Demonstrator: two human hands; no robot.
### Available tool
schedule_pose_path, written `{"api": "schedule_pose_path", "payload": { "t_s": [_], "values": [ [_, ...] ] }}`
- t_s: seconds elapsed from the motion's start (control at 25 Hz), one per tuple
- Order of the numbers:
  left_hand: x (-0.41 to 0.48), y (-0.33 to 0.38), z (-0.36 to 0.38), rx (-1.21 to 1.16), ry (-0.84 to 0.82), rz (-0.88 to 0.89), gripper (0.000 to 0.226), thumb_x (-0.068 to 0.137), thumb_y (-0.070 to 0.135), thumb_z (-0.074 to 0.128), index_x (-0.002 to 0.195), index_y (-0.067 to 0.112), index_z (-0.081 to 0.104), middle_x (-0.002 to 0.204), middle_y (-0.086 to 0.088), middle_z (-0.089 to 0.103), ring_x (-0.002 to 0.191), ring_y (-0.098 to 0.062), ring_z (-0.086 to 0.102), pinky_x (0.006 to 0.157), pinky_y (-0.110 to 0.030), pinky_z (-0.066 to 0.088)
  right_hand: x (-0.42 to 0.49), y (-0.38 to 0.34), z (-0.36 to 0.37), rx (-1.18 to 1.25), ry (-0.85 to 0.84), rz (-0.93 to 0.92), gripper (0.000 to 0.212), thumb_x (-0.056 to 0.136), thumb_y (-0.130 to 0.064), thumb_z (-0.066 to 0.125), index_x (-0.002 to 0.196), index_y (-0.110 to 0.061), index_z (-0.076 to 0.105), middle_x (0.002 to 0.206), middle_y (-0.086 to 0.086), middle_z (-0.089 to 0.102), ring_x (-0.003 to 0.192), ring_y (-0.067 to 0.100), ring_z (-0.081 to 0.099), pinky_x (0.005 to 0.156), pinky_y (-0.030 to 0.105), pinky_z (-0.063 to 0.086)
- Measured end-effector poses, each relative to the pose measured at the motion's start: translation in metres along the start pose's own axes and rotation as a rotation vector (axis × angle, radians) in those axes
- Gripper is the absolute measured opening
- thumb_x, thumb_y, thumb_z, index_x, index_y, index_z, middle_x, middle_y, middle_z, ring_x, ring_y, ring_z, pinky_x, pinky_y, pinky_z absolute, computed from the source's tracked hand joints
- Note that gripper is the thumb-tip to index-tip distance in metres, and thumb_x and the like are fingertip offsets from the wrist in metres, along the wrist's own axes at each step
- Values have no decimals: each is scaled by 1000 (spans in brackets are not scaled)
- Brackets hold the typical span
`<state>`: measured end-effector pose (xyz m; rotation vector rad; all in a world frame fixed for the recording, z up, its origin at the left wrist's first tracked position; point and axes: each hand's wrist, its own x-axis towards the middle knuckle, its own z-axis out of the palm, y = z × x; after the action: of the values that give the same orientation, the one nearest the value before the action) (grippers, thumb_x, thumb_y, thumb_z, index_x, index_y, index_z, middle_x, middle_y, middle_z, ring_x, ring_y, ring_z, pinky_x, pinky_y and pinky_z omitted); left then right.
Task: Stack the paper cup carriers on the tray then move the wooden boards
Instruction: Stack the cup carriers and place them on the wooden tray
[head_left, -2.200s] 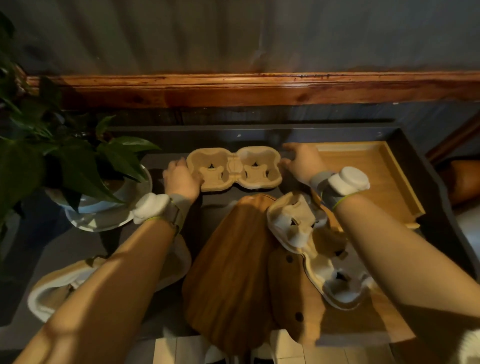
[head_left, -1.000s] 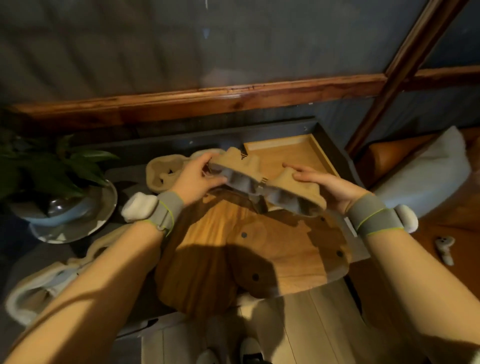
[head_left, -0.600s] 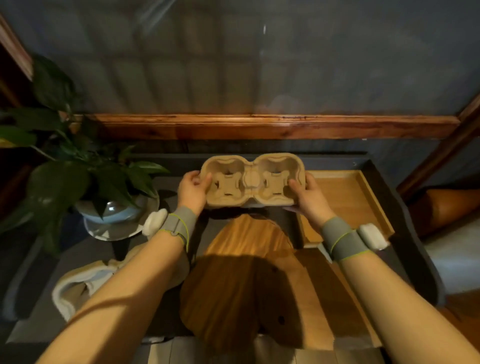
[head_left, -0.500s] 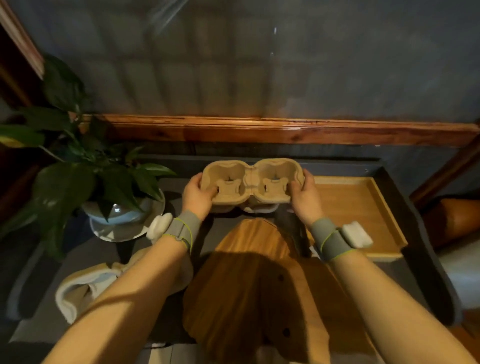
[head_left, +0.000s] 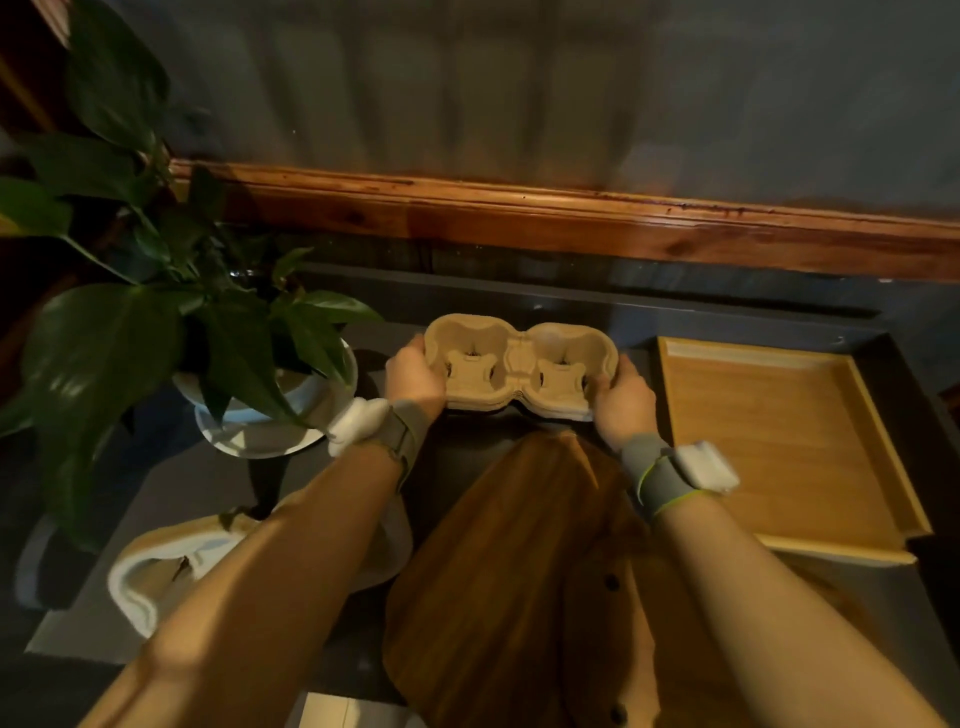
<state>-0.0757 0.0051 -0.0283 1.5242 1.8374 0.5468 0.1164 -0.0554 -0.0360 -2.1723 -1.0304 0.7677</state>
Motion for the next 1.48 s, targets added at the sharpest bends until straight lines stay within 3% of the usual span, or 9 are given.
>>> {"api": "schedule_pose_path", "payload": {
  "t_s": [0.24,0.36,0.48,0.72,0.88,1.04,1.12,1.28,1.48],
  "values": [
    [-2,-2,5,76,-30,-19,55,98,15,37,150,12,19,145,-18,45,134,-32,41,110,-37,33,1,5,3,-166,-11,-10,55,99,-23,34,148,-6,16,146,25,38,131,41,40,104,42,37],
    [-19,-1,-8,170,-26,106,52,98,20,38,146,3,25,150,-19,34,137,-33,35,112,-39,29,-11,1,-8,-422,89,-258,51,98,-24,37,144,-5,26,146,21,37,131,39,38,104,45,36],
    [-39,-7,-27,365,-91,202,43,96,22,41,134,3,39,140,-20,42,127,-37,42,105,-45,39,-35,-18,-14,-541,121,-438,41,96,-23,38,133,-5,42,132,19,49,121,36,45,95,45,42],
    [-79,-40,-74,683,-154,163,47,96,37,39,131,6,43,134,-20,51,123,-35,49,100,-44,42,-90,-46,24,-409,-155,-632,34,96,-25,41,125,-9,48,126,14,55,117,30,50,98,42,43],
    [-106,-81,-112,562,-144,88,66,89,58,39,137,13,43,144,-12,46,131,-31,42,109,-45,33,-129,-51,55,-283,-427,-678,45,96,-36,41,135,-13,42,138,10,49,128,25,45,104,38,38],
    [-126,-110,-148,644,-203,32,74,82,69,37,142,25,34,151,-4,39,137,-28,34,111,-48,22,-157,-47,79,-213,-578,-718,49,94,-40,43,137,-17,39,138,7,48,127,22,46,103,35,39],
    [-131,-123,-158,672,-229,2,72,81,64,48,140,24,38,146,-3,42,135,-29,36,109,-48,25,-164,-42,90,-222,-603,-712,49,93,-35,48,138,-18,38,137,7,49,125,22,48,102,34,39],
    [-132,-147,-160,769,-146,167,28,87,17,53,115,11,54,123,-13,59,113,-32,54,90,-42,45,-174,-41,99,-69,-497,-629,38,94,-13,46,132,-18,44,129,8,58,121,23,52,103,37,41],
    [-130,-134,-156,669,-59,247,23,90,14,49,111,9,56,113,-14,64,103,-33,60,90,-43,50,-169,-52,79,-14,-369,-600,36,89,-8,51,124,-18,50,116,10,67,108,28,61,95,45,49]
  ]
}}
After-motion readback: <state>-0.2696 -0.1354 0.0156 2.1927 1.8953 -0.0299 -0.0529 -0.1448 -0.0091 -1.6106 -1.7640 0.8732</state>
